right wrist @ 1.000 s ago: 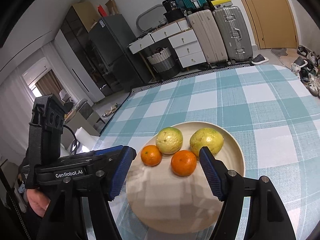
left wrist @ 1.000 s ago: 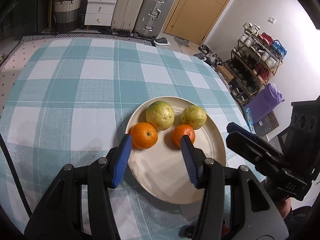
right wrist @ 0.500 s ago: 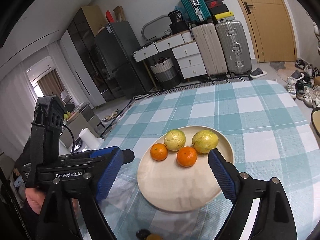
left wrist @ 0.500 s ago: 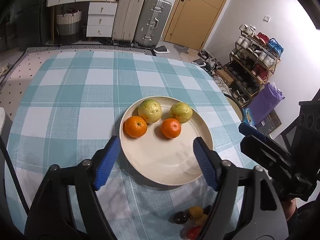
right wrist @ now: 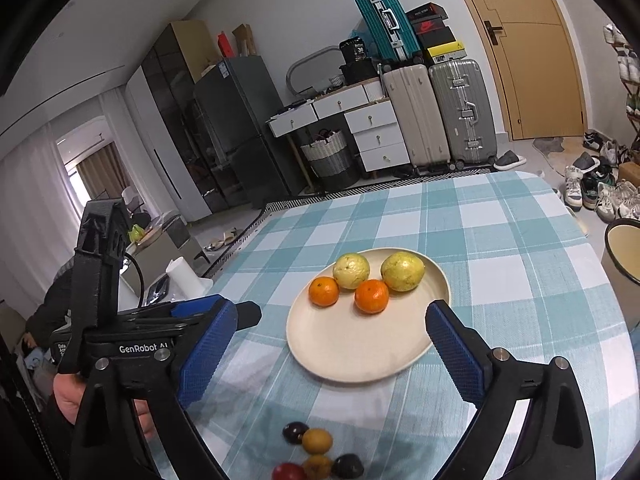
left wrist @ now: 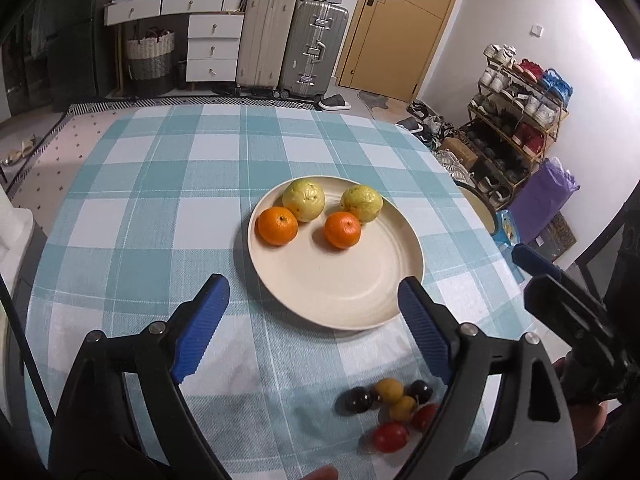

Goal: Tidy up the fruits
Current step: 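Withdraw both grippers from the plate toward the small fruits, then grasp the large red tomato with the left gripper while the right gripper grasps the smaller tomato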

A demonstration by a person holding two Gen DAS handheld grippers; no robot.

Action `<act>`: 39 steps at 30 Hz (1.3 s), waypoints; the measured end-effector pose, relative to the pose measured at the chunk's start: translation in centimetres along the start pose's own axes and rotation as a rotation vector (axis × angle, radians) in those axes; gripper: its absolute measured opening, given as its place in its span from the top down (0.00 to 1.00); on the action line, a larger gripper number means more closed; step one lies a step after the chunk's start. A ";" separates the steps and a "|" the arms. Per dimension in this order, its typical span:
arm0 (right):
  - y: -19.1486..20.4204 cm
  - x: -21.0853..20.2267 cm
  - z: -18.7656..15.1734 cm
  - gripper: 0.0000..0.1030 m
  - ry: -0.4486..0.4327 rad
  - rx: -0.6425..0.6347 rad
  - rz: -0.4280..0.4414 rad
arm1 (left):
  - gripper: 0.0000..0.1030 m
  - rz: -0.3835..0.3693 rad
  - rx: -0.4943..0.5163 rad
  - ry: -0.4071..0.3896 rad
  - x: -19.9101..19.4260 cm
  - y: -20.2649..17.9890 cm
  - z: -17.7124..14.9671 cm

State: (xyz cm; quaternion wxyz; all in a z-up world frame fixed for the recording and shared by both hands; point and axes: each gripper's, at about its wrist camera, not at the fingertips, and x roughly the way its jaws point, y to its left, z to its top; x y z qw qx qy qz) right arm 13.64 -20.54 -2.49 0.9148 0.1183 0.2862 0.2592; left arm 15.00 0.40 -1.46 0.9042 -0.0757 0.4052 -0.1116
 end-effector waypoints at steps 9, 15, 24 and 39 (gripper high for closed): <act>0.3 -2.5 -1.8 0.04 -0.016 0.005 0.005 | 0.10 0.029 0.005 0.010 -1.5 -0.7 -2.9; 0.4 -4.3 -3.3 0.01 -0.024 0.004 -0.003 | 0.04 0.012 -0.002 0.028 -1.7 -0.9 -5.0; 0.1 -6.0 -5.4 0.00 -0.007 0.005 -0.025 | 0.01 -0.037 0.017 0.041 -2.4 -1.8 -8.0; 0.1 -6.4 -8.2 0.00 0.046 0.012 -0.042 | 0.01 -0.071 0.073 0.154 -0.5 -3.1 -12.3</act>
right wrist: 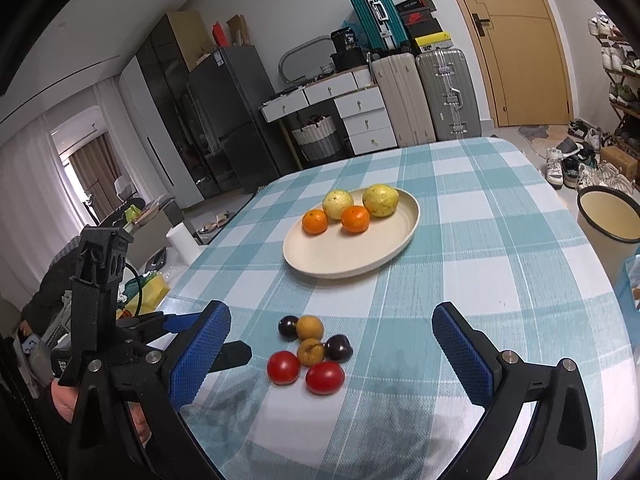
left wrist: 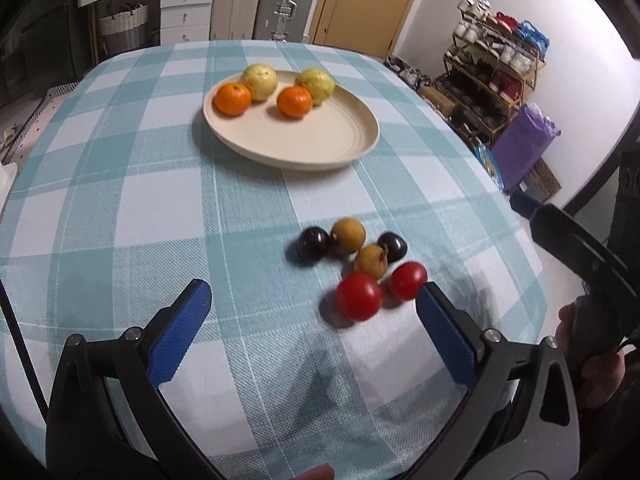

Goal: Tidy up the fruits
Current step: 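Grasp the large red tomato with the left gripper while the right gripper grasps the smaller tomato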

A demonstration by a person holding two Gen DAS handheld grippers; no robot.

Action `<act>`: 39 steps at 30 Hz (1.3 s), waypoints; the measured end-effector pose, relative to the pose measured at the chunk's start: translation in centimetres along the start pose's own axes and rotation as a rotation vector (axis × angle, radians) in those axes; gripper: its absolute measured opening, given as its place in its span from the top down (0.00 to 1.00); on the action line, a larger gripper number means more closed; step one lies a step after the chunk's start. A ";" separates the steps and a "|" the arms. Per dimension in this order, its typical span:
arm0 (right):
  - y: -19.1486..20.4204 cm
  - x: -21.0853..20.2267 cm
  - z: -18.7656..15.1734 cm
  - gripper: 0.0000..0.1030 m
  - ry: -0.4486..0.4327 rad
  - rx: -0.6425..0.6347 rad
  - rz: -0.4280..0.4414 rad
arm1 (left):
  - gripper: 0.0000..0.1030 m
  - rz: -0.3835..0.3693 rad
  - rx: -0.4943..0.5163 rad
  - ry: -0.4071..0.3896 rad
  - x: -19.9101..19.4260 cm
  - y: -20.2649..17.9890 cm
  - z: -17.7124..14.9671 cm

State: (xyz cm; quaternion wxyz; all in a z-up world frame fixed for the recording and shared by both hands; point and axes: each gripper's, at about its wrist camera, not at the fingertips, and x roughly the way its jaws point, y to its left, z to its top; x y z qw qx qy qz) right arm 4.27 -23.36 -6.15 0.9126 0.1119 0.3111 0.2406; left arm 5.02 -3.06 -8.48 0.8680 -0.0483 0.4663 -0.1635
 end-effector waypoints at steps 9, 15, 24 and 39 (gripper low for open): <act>-0.7 0.3 -0.9 0.00 0.029 0.028 0.000 | 0.01 0.008 0.045 0.052 2.3 -1.0 -0.5; -1.4 0.7 -1.3 0.00 0.044 0.048 -0.008 | 0.09 -0.032 0.056 0.055 2.9 -1.2 -0.5; -1.9 1.6 -1.9 0.00 0.078 0.060 -0.007 | 0.58 -0.107 0.072 0.074 3.5 -1.4 -0.4; -0.9 2.8 -2.9 0.00 0.143 0.035 0.007 | 0.73 -0.177 0.024 0.055 2.1 0.5 -0.5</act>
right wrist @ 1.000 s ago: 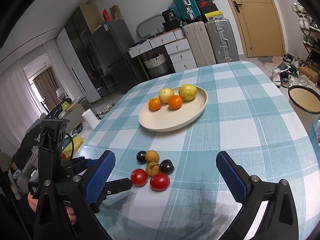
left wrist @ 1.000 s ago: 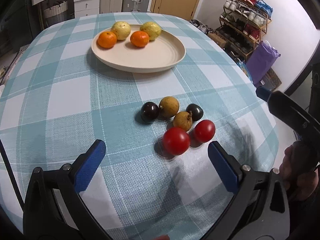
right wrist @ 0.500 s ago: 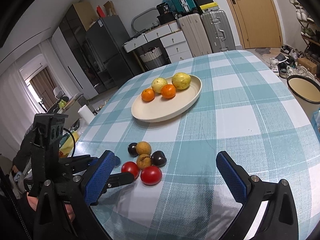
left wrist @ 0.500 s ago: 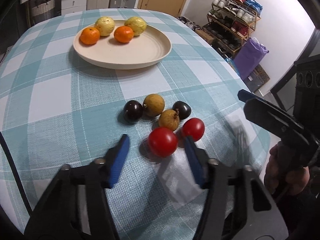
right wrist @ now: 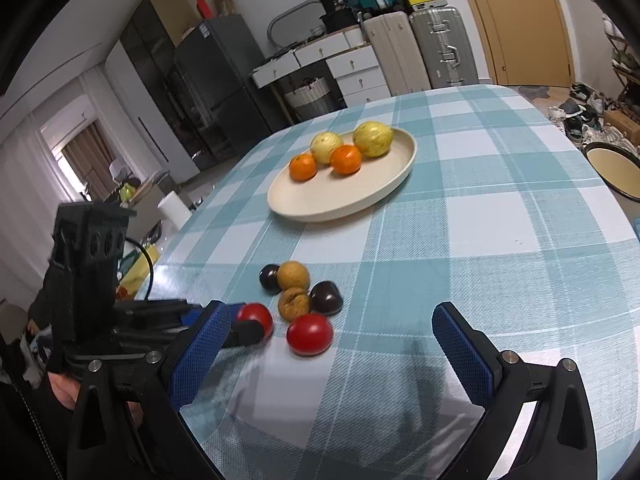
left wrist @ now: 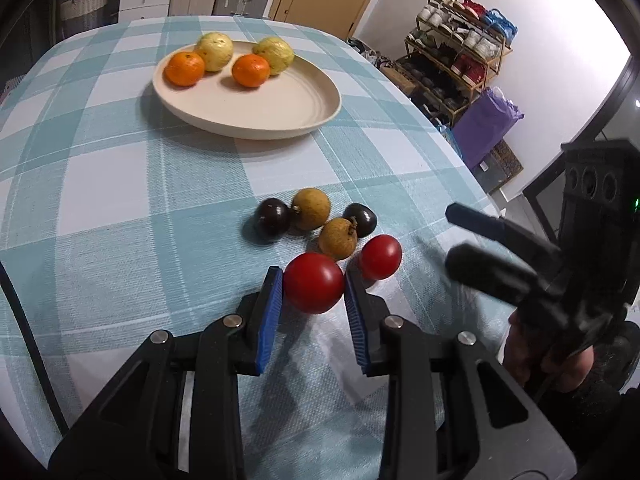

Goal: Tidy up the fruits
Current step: 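Grasp the large red tomato with the left gripper while the right gripper grasps the smaller tomato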

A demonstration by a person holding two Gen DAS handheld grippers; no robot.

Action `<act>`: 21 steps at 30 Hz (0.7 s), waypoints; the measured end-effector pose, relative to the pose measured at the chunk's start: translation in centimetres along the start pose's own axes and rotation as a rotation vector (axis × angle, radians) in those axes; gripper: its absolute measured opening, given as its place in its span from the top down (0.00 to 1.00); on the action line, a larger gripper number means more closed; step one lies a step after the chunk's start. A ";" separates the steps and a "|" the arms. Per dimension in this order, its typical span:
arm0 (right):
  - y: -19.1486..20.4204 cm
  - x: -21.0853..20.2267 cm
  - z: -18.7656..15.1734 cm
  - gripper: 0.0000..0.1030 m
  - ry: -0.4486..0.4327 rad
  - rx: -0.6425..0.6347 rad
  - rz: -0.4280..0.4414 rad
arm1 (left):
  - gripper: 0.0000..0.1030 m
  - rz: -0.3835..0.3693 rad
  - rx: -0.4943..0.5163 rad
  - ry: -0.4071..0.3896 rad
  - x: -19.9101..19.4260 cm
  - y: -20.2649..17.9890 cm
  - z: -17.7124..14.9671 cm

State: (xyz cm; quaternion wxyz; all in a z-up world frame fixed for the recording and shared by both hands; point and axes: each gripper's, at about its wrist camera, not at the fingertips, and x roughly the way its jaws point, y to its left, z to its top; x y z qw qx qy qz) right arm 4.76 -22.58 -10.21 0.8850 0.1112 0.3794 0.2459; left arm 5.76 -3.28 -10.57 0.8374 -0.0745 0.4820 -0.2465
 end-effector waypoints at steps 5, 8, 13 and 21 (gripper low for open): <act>1.1 0.9 -0.5 0.00 0.024 -0.036 -0.015 | 0.73 -0.008 -0.025 -0.019 -1.3 1.2 -0.1; 1.6 1.7 -0.9 0.00 0.043 -0.049 -0.019 | 0.73 -0.015 -0.034 -0.028 -1.9 1.7 -0.4; 2.0 2.8 -1.3 0.00 0.074 -0.051 -0.026 | 0.73 -0.022 -0.036 -0.034 -2.5 2.0 -0.7; 3.1 3.8 -1.3 0.19 0.107 -0.095 -0.050 | 0.73 -0.022 -0.042 -0.042 -2.9 2.3 -0.5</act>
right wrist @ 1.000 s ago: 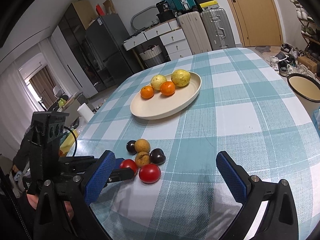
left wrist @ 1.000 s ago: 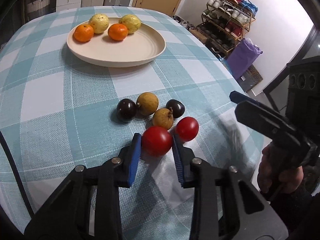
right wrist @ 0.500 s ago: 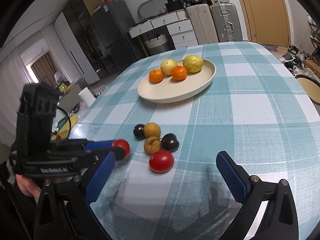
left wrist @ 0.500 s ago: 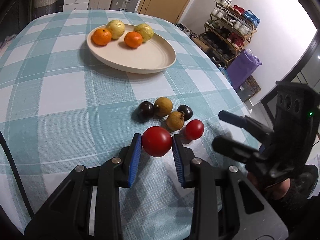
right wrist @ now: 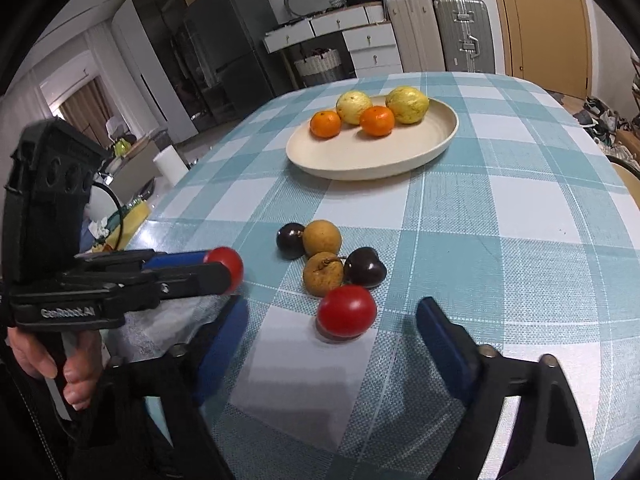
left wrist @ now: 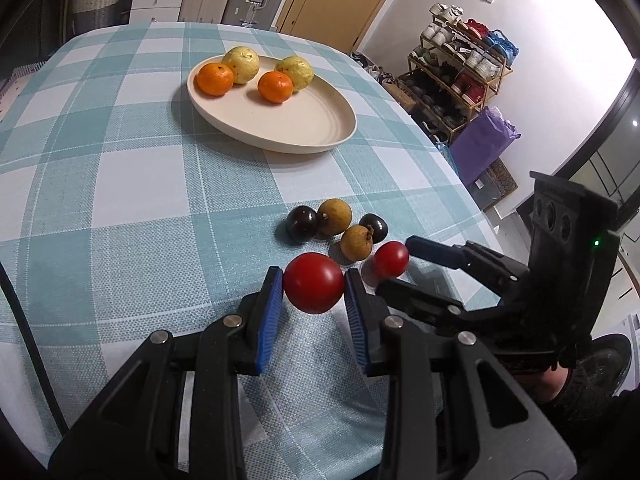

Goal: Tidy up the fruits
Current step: 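Grasp the large red tomato with the left gripper while the right gripper grasps the smaller tomato, then carry both red tomatoes up and over the cream plate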

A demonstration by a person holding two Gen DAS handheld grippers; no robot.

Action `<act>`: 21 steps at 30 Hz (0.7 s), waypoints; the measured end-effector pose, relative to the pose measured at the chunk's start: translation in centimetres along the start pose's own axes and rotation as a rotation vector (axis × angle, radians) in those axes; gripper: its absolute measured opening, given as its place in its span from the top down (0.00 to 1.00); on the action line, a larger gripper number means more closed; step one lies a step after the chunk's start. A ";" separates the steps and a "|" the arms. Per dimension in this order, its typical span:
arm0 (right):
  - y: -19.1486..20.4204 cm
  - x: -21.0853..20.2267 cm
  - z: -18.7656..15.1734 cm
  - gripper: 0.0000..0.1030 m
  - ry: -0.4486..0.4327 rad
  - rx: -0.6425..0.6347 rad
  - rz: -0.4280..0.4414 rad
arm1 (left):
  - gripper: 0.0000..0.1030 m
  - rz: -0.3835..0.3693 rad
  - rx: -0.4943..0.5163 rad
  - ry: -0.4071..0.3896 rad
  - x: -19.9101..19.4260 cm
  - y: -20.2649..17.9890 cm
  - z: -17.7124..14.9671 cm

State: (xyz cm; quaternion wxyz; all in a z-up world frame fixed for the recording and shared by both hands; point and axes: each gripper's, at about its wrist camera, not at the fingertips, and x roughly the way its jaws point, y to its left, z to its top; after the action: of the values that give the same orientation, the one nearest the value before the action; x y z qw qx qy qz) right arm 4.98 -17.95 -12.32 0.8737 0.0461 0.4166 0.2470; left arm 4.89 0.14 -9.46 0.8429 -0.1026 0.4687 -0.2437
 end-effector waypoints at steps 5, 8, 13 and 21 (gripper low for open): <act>0.1 0.7 0.0 0.40 0.021 -0.004 0.001 | 0.73 -0.009 -0.016 0.005 0.0 0.1 0.3; 0.0 0.9 0.0 0.43 0.027 0.009 0.004 | 0.73 -0.011 -0.012 0.002 0.1 -0.2 0.6; -0.2 0.8 0.0 0.66 0.019 0.015 0.000 | 0.73 -0.021 -0.017 0.006 0.1 -0.5 0.8; -1.8 -0.6 0.0 0.70 -0.036 0.077 0.027 | 0.73 -0.023 -0.039 -0.005 -0.2 0.0 1.8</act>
State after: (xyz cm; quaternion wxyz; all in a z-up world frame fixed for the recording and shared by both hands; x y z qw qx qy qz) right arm 5.43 -19.79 -12.43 0.8752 0.0898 0.4095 0.2415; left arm 6.32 0.14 -8.29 0.8392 -0.1250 0.4699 -0.2436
